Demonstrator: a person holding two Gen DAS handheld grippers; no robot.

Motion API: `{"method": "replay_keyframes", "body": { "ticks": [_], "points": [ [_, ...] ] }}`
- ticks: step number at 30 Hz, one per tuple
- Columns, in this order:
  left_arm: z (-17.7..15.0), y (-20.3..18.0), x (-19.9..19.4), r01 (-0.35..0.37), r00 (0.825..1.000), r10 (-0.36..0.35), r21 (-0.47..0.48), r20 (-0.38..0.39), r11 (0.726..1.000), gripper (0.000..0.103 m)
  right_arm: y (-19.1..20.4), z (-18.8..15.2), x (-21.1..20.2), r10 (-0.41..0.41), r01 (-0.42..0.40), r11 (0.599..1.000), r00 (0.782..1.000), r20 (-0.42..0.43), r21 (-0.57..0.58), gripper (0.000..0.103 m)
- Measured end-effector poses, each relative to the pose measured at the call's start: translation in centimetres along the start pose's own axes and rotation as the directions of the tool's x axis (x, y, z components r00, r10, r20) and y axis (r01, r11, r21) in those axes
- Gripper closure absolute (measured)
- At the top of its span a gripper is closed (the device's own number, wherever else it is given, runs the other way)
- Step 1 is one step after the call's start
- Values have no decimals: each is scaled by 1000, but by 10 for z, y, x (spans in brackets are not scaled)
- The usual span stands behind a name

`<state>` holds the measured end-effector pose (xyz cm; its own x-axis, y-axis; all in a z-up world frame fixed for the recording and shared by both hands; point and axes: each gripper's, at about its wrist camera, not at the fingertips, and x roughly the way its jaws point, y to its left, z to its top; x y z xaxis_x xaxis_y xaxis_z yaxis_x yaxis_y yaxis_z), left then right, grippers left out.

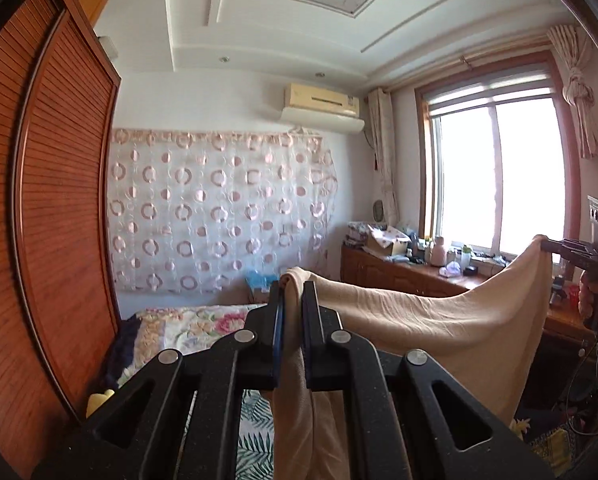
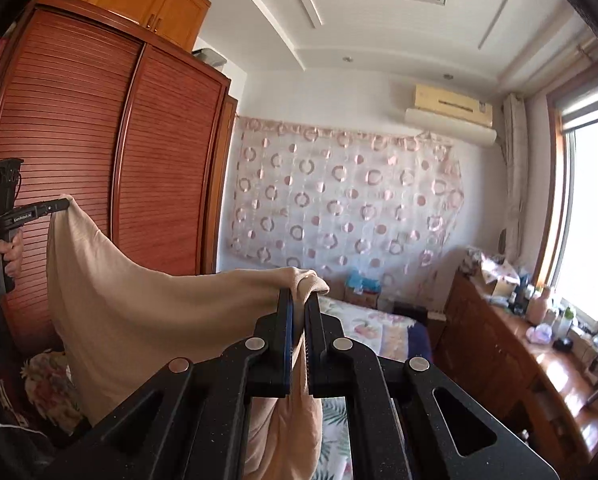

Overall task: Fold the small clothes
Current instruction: 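Carry the hem over toward the collar with both tools and open them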

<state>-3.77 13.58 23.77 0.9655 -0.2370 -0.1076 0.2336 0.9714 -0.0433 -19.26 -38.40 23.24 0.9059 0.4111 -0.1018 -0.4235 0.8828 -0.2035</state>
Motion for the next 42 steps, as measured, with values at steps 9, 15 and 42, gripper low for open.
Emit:
{"method": "replay_keyframes", "body": {
  "ticks": [9,15,42],
  "points": [
    [20,30,33,-119,992,119,10,29,993,94,-3,-16,54,-43,44,997,999,25,-55,98],
    [-31,44,115,-194,976,195,22,-94,981,94,-9,-52,168,-19,14,999,994,-104,-47,98],
    [-224,90,392,-246,830,230,36,-508,969,94,-62,-174,522,42,9,996,847,-531,94,98]
  ]
}}
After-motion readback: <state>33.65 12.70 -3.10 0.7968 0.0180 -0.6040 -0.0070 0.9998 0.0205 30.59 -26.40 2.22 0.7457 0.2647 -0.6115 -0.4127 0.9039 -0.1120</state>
